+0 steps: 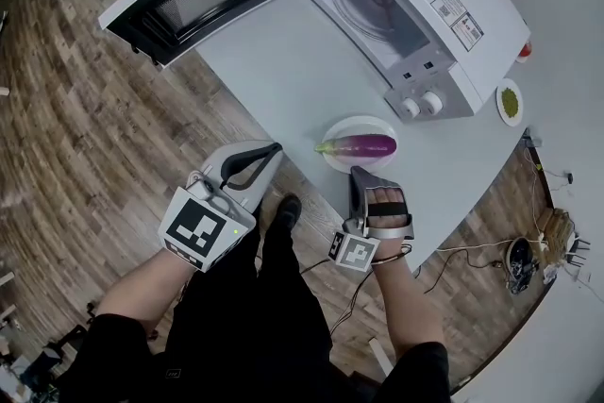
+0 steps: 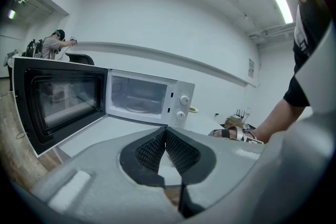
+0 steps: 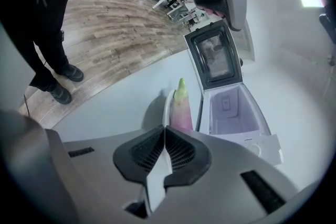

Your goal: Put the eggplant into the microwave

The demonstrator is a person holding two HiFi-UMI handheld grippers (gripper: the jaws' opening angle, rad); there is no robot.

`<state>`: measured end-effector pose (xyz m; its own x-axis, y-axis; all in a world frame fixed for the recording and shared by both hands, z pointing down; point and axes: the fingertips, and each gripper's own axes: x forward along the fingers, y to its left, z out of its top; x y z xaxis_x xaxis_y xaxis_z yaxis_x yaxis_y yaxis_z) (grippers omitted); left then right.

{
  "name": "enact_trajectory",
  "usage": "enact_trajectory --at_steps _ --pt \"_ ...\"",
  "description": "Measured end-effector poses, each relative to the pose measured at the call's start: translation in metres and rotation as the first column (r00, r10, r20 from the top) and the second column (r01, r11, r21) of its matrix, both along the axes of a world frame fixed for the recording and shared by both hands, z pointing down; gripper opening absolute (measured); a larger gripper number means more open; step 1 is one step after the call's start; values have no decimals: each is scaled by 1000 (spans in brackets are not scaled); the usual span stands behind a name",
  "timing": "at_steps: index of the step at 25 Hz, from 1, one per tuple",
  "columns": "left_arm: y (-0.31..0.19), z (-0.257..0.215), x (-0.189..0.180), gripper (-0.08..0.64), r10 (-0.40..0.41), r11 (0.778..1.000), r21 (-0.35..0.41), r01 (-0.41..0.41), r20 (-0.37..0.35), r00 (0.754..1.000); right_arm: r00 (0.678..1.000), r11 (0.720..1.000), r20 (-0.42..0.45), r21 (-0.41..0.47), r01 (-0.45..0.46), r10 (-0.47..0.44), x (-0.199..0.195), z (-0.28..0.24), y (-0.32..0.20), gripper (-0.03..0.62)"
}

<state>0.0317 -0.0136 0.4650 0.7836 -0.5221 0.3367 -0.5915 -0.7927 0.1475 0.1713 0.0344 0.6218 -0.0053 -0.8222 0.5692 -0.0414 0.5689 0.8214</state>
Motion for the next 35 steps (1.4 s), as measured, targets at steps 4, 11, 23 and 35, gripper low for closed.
enact_trajectory --at_steps 4,11,23,35 --pt "2 2 -3 8 -2 1000 -3 2 6 1000 1000 1000 -13 25 -6 6 1 3 0 21" --pt "7 13 -6 8 -5 1000 -20 5 24 1000 1000 996 -14 93 -9 11 2 6 1 21" --pt "12 19 0 8 26 1000 0 -26 52 998 1000 988 0 152 -30 30 4 8 1 21" --pt "10 24 -1 8 31 1000 -2 -31 68 997 999 982 -8 186 -35 37 3 8 0 21"
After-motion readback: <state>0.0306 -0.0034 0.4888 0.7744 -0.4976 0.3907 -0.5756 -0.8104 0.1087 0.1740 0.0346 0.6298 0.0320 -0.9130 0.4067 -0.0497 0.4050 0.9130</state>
